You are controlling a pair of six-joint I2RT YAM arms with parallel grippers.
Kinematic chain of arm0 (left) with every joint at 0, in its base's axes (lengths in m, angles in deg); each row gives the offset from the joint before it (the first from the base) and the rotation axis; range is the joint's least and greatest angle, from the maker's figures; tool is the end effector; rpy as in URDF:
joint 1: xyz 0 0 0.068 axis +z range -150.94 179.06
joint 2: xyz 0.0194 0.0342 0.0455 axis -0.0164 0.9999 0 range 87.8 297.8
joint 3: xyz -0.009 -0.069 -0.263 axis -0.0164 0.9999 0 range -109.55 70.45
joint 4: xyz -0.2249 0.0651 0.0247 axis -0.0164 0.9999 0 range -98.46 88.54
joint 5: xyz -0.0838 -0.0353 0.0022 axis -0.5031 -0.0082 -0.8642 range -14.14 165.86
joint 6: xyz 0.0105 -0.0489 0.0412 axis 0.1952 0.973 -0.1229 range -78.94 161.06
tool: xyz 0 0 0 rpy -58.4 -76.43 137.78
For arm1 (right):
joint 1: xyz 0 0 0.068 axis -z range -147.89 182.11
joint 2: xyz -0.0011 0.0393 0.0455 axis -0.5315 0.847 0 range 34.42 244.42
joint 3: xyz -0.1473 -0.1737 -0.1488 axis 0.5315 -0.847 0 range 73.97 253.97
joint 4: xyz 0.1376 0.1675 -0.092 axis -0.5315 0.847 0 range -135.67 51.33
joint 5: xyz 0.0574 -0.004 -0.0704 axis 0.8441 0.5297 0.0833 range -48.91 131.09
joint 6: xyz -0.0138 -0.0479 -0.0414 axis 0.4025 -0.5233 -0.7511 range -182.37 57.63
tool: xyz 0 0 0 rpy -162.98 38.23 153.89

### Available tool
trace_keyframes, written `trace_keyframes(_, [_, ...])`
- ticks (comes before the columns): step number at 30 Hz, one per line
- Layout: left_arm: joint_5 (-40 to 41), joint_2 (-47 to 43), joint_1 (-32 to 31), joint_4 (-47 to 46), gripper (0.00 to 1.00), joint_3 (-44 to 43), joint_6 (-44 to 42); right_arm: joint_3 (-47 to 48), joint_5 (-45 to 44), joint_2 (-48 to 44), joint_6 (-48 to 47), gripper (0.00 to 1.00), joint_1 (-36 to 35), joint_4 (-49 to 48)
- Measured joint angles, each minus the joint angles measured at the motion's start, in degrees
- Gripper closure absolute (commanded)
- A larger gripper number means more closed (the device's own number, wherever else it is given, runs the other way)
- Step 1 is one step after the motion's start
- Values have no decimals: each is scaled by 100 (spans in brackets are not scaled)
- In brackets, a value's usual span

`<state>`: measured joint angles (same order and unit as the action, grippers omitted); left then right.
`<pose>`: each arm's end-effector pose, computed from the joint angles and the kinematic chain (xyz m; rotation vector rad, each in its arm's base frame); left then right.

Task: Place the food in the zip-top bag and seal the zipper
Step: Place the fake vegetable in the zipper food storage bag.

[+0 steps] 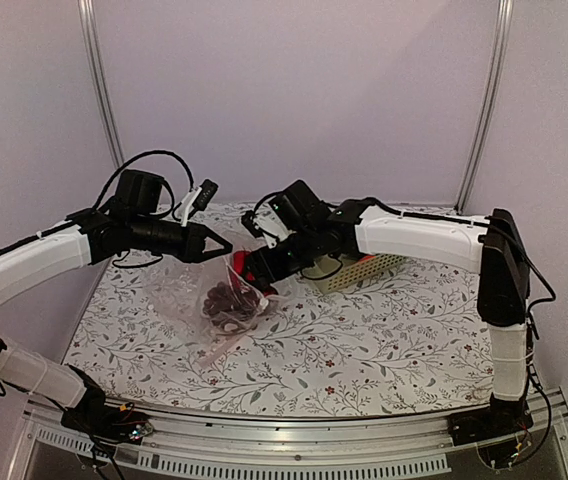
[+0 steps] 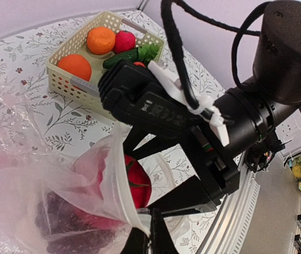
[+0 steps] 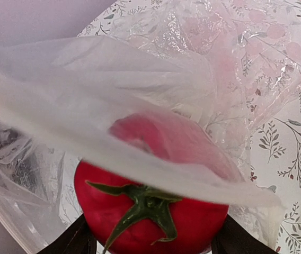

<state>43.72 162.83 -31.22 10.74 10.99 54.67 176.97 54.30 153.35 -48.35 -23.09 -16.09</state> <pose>0.2223 -0.1611 0.3007 0.6577 2.1638 -1.0348 0.2525 0.3833 0.2540 -0.9920 2.3029 0.8206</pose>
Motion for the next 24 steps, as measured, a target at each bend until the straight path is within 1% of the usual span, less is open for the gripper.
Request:
trace_keyframes(6, [-4, 2, 0, 2, 100, 0, 2, 74, 50, 216, 39, 24, -2, -131])
trace_keyframes(13, [-20, 2, 0, 0, 100, 0, 2, 142, 68, 387, 138, 12, -7, -269])
trace_keyframes(24, [-20, 2, 0, 0, 100, 0, 4, 142, 70, 411, 168, 5, -9, -356])
